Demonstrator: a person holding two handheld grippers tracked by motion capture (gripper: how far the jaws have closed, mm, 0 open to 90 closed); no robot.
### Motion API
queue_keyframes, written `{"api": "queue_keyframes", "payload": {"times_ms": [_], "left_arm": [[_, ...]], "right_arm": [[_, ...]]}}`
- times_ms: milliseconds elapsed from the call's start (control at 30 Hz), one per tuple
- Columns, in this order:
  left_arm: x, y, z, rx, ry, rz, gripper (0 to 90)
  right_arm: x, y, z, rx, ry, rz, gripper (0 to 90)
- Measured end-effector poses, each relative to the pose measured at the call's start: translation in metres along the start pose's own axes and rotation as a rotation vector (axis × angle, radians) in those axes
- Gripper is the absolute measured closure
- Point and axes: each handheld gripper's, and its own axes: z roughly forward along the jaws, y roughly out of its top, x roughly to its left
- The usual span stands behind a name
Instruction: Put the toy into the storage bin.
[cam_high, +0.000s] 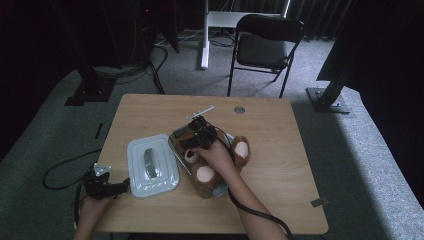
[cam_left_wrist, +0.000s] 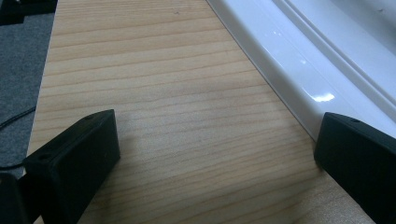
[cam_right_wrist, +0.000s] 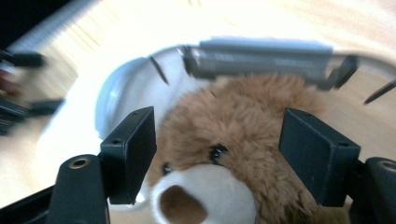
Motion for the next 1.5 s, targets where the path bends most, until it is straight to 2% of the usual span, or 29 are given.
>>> {"api": "queue_keyframes", "payload": {"times_ms": [167,200,267,367,400,500,767,833,867,1033,1100,1167,1233,1267,1367,1500], "left_arm": [[0.0,0.0,0.0,-0.001,0.0,-0.001,0.8],[0.0,0.0,0.0,-0.001,0.0,-0.001,0.8],[0.0,0.0,0.0,-0.001,0.0,-0.001,0.8],[0.0,0.0,0.0,-0.001,0.0,-0.001,0.8],[0.0,0.0,0.0,-0.001,0.0,-0.001,0.8],[0.0,0.0,0.0,0.0,0.0,-0.001,0.8],[0.0,0.0,0.0,0.0,0.0,-0.001,0.8],[0.0,0.0,0.0,0.0,0.0,-0.001,0.8],[0.0,0.0,0.0,0.001,0.001,0.001,0.8],[0.0,0.0,0.0,0.002,0.0,-0.001,0.8],[0.0,0.0,0.0,0.002,0.0,-0.001,0.8],[0.0,0.0,0.0,0.001,0.0,-0.002,0.8],[0.0,0.0,0.0,0.001,0.0,-0.001,0.8],[0.0,0.0,0.0,0.003,0.0,-0.001,0.8],[0.0,0.0,0.0,0.002,0.0,-0.001,0.8],[0.0,0.0,0.0,0.001,0.0,0.0,0.8]], "right_arm": [[0.001,0.0,-0.029,-0.071,0.039,0.004,26.8],[0.001,0.0,-0.029,-0.071,0.039,0.004,26.8],[0.001,-0.004,-0.047,-0.103,0.062,0.0,26.8],[0.001,-0.008,-0.065,-0.138,0.068,-0.01,26.8],[0.001,-0.008,-0.065,-0.138,0.068,-0.01,26.8],[-0.002,-0.016,-0.087,-0.177,0.071,-0.019,26.8],[-0.018,-0.05,-0.133,-0.238,0.015,-0.01,27.5],[-0.02,-0.054,-0.138,-0.245,0.008,-0.001,29.1],[-0.028,-0.067,-0.15,-0.271,-0.009,0.016,32.6],[-0.037,-0.089,-0.157,-0.267,-0.027,0.018,36.7],[-0.041,-0.104,-0.159,-0.257,-0.039,0.034,42.1],[-0.044,-0.114,-0.162,-0.254,-0.044,0.038,53.2],[-0.044,-0.119,-0.162,-0.256,-0.059,0.041,56.5],[-0.046,-0.127,-0.163,-0.257,-0.057,0.057,70.2],[-0.047,-0.129,-0.157,-0.235,-0.048,0.057,78.5],[-0.049,-0.122,-0.14,-0.19,-0.034,0.048,81.3]]}}
